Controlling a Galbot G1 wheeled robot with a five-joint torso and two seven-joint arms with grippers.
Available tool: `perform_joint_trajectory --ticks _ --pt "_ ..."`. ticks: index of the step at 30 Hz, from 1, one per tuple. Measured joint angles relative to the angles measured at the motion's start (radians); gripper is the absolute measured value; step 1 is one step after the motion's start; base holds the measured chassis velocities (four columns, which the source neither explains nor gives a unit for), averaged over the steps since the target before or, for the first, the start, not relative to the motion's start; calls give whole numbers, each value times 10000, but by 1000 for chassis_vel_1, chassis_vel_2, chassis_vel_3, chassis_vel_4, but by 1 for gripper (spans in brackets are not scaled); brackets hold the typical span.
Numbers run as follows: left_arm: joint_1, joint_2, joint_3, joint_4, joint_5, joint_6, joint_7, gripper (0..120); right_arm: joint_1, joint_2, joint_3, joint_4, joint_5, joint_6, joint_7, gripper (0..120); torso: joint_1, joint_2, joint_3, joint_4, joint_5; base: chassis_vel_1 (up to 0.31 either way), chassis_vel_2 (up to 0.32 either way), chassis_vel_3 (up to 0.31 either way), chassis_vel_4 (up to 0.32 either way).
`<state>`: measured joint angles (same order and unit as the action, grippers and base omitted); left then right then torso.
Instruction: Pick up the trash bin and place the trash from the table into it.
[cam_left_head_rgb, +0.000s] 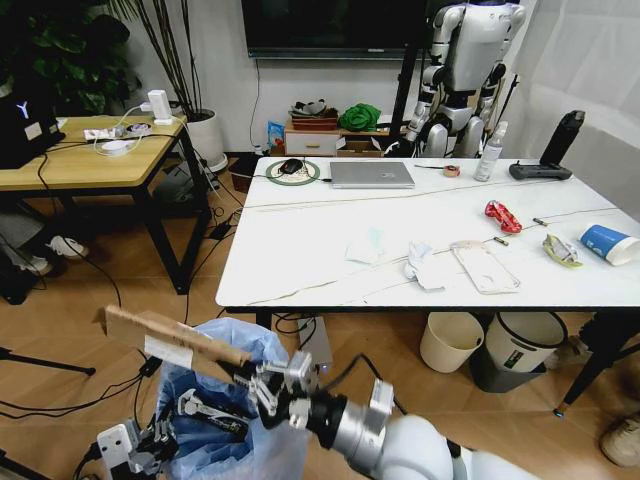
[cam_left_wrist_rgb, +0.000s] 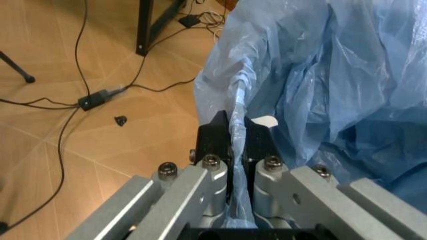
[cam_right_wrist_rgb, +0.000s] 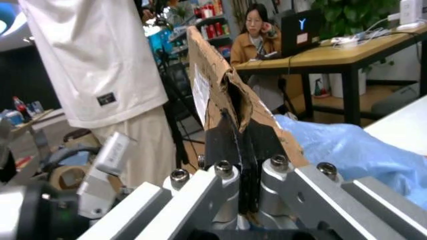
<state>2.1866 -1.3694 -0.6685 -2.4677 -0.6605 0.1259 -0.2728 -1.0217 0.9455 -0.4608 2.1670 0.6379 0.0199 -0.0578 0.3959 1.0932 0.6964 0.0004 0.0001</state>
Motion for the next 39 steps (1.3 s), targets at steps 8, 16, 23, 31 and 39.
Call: perform_joint_trajectory --ticks 8,16,23,31,39 --pt "114 2 3 -104 44 10 -15 0 -411 97 337 -255 -683 -130 382 15 0 0 1 1 -1 0 0 0 0" --pt "123 91 -3 -121 46 11 -34 0 -1135 -202 1344 139 -1055 -5 300 43 1 0 1 0 0 0 0 0 0" --pt "86 254 -32 -120 38 11 -50 0 -2067 -431 2098 442 -1409 164 181 70 1 0 1 -1 -1 0 0 0 0" --pt "67 348 -27 -61 36 9 -55 0 -2591 -519 2571 771 -1545 233 164 98 1 0 1 0 0 0 0 0 0" --pt "75 447 55 96 272 -23 -32 0 -2676 -542 3538 1036 -1245 206 331 100 2 -1 1 0 0 0 0 0 0"
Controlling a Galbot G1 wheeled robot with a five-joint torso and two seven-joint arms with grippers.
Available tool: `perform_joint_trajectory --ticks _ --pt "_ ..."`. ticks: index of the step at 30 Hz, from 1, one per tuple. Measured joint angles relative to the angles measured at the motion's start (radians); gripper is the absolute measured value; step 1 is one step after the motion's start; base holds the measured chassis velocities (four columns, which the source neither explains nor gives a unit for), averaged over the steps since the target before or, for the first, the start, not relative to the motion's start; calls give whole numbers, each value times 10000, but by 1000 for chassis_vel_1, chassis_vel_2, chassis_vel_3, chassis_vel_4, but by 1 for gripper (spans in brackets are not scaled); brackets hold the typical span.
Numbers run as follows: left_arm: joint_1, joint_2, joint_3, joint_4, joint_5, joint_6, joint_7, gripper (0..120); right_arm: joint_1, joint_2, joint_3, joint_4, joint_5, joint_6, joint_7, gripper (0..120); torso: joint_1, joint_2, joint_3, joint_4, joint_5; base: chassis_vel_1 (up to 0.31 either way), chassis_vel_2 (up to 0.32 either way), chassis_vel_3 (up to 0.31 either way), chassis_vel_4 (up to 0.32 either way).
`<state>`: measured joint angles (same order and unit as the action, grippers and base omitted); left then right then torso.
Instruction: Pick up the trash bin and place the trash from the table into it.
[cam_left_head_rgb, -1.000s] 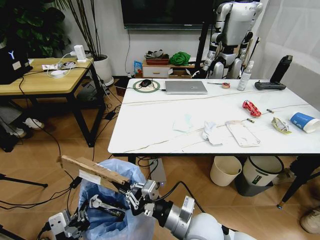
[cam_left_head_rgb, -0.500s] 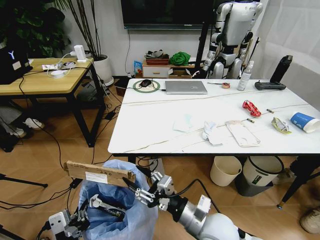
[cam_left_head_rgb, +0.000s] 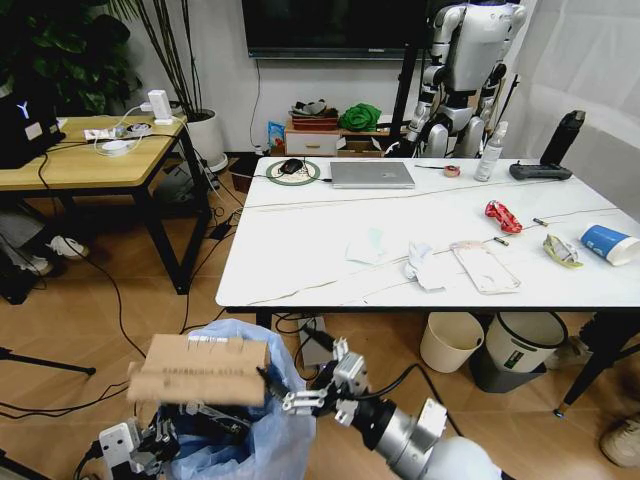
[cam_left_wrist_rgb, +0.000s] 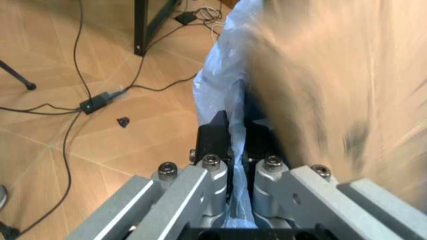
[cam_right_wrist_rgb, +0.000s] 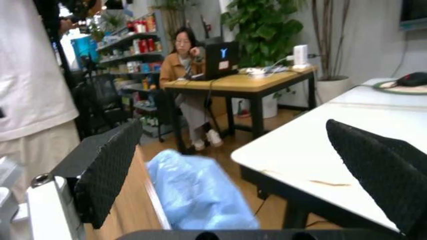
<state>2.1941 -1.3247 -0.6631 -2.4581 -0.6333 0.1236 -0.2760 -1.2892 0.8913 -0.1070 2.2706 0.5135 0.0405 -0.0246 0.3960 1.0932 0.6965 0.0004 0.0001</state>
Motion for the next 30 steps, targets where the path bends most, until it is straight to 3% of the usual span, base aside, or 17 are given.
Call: perform_joint_trajectory --ticks 10,17,19,23,30 --pt "31 -49 192 -36 -80 21 1 0 -205 319 793 11 5 -150 223 100 0 -1 0 -1 0 0 0 0 0" --pt "-31 -267 356 -98 -118 1 6 0 530 1240 1712 -391 53 -2146 1765 100 0 -1 0 0 0 0 0 0 0" --pt "-68 -273 398 -81 -77 -1 10 0 1051 1786 2360 -1037 13 -3376 2305 100 0 -1 1 1 -1 0 0 0 0" --pt "-162 -154 375 -42 -95 -2 14 0 1896 2314 3282 -2373 659 -4389 2685 100 0 -2 1 -3 0 0 0 0 0" --pt "-112 -266 323 -70 -69 -12 41 0 3801 2690 3329 -4546 1661 -4480 2483 100 1 -2 2 0 1 0 0 0 0"
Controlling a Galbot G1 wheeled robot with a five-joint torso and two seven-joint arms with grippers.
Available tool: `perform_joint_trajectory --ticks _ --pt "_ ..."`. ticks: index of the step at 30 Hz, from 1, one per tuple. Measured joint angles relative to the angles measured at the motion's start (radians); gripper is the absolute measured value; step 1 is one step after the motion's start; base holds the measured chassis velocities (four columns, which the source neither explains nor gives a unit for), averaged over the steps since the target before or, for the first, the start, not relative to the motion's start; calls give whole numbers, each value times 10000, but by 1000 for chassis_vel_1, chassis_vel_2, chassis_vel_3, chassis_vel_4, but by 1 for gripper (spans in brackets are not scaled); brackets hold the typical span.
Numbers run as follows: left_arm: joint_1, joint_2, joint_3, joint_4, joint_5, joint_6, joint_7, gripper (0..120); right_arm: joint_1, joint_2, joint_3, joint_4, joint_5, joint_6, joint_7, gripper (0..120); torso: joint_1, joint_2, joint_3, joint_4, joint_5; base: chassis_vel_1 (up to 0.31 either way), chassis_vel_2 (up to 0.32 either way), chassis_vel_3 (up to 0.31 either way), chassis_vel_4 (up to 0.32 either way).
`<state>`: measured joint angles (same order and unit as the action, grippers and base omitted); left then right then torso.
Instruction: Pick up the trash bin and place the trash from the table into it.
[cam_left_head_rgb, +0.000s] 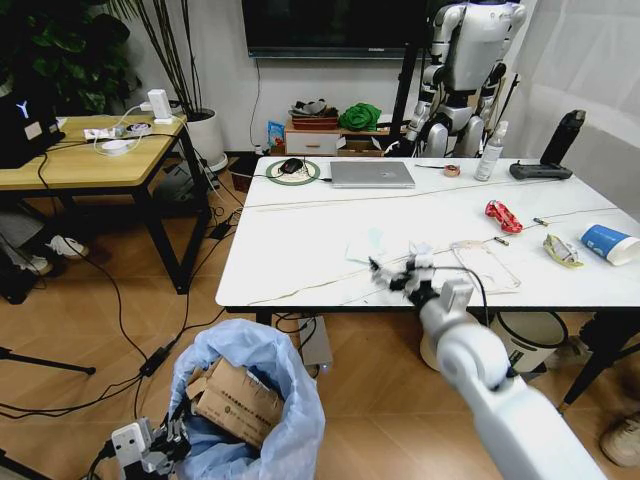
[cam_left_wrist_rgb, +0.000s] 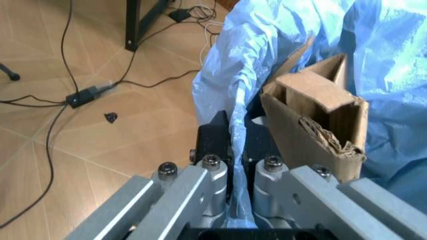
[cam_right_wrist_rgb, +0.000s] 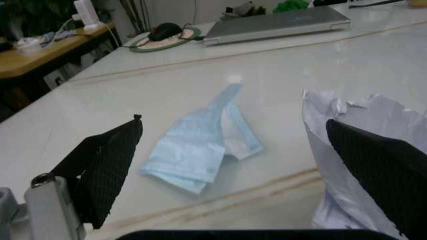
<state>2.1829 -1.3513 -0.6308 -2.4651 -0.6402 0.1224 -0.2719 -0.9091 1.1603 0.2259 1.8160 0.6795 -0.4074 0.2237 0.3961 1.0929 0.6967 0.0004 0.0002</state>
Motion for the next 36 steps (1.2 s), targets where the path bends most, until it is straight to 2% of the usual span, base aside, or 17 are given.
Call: perform_joint_trajectory --ticks 4,8,14,18,25,36 --pt "31 -73 -20 -31 50 0 3 0 646 146 -307 -504 93 19 -103 100 0 0 0 2 -3 0 0 0 0" --pt "80 -177 -49 -46 126 -24 13 0 1564 522 -875 -1579 -149 172 -223 100 0 0 -1 3 -3 0 0 0 0" --pt "68 -177 -112 -69 114 -34 14 0 1867 643 -1065 -2131 -424 297 -328 100 0 0 -1 0 -3 0 0 0 0" --pt "54 -161 -115 -65 99 -34 14 0 1877 626 -1022 -2036 -514 317 -328 100 0 0 -1 1 -2 0 0 0 0" --pt "14 2 -204 -65 -43 -35 12 0 1399 -43 -804 -1198 -552 105 -203 100 -2 3 -3 -3 -3 0 0 0 0" --pt "-9 253 -252 -94 -208 -33 -2 0 614 -454 -456 -743 -712 37 -101 100 -2 3 -3 -2 -2 0 0 0 0"
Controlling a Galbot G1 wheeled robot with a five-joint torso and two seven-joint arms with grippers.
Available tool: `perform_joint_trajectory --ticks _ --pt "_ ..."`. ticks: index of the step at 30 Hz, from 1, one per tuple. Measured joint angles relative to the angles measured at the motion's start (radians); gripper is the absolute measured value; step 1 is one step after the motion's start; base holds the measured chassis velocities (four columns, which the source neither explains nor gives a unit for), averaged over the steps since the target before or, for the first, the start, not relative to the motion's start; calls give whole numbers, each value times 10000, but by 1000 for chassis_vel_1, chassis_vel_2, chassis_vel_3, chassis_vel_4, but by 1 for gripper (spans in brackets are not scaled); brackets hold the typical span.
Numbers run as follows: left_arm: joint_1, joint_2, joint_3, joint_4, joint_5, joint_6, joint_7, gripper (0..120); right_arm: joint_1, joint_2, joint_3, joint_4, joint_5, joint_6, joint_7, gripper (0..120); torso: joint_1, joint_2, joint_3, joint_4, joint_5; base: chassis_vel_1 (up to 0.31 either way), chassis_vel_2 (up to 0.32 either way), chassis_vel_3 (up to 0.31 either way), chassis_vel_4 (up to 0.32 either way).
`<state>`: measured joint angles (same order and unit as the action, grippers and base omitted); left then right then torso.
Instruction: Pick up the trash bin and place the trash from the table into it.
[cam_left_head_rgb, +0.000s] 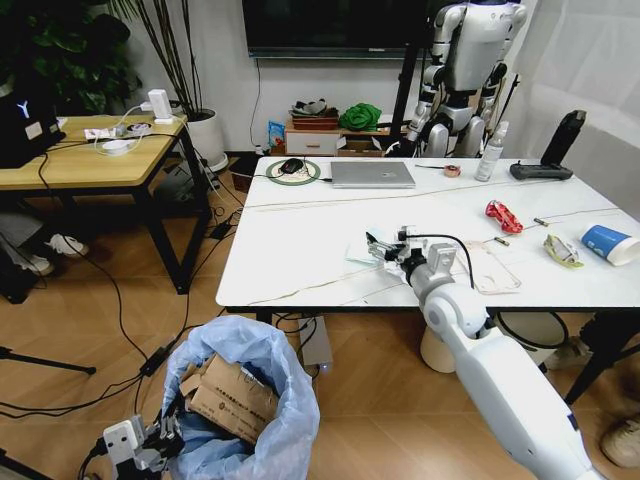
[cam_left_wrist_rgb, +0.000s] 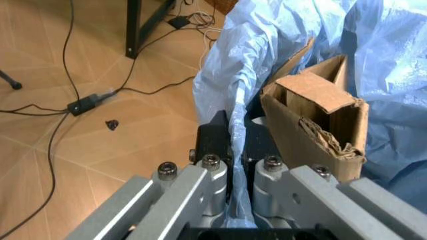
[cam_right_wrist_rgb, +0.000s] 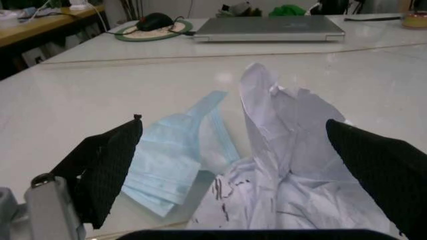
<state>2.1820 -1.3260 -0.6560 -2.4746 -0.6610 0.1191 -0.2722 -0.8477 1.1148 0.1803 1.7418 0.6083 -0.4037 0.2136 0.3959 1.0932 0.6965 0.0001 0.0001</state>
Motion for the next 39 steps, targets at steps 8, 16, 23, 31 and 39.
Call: perform_joint_trajectory --ticks 8,16,23,31,39 --pt "24 29 -8 -12 -22 0 -1 0 117 -139 341 -560 -218 82 -100 100 0 0 1 2 0 0 0 0 0" --pt "36 -21 -29 -39 -15 0 -2 0 301 -175 259 -1109 -354 158 -346 100 0 0 1 2 0 0 0 0 0" --pt "68 -90 -38 -73 18 0 -2 0 251 -176 5 -1285 -403 236 -580 87 0 0 1 3 0 0 0 0 0" --pt "41 -93 -50 -81 36 -4 -2 0 225 -357 -31 -1202 -402 238 -610 56 0 0 0 3 -1 0 0 0 0" --pt "-28 -81 -33 -58 28 -6 -1 0 111 -472 -40 -1132 -401 238 -629 28 0 0 1 3 -1 0 0 0 0"
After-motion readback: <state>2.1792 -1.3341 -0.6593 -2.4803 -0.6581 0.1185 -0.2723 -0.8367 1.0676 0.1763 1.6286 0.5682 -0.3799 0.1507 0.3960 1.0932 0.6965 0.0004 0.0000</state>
